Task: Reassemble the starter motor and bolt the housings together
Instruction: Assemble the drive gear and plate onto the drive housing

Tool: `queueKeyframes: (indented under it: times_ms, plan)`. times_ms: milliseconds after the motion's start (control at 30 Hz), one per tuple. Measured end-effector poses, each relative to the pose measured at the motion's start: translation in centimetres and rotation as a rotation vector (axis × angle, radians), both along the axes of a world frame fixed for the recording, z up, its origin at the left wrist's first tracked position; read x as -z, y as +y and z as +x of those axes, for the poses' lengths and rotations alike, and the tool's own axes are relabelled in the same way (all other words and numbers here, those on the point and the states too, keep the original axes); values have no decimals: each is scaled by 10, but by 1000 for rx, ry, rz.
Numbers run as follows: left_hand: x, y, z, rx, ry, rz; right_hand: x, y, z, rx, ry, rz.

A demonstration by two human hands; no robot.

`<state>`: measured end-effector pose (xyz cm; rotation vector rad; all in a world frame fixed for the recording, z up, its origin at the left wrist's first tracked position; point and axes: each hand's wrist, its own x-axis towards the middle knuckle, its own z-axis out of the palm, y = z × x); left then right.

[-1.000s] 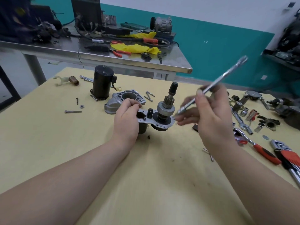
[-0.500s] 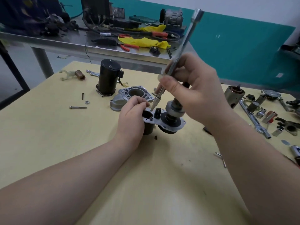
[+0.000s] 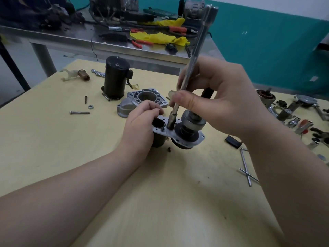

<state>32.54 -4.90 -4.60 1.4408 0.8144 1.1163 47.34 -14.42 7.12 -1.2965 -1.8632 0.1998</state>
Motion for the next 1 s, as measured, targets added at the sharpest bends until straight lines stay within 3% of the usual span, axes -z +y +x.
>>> queueKeyframes:
  times_ms: [533,1000]
  plan:
    - [0,-1,-3,10,76,62,5,-3,-4,-44,189,-48]
    - [-3,-5,-2,4,53,52,5,-2,-4,-18,123,-29]
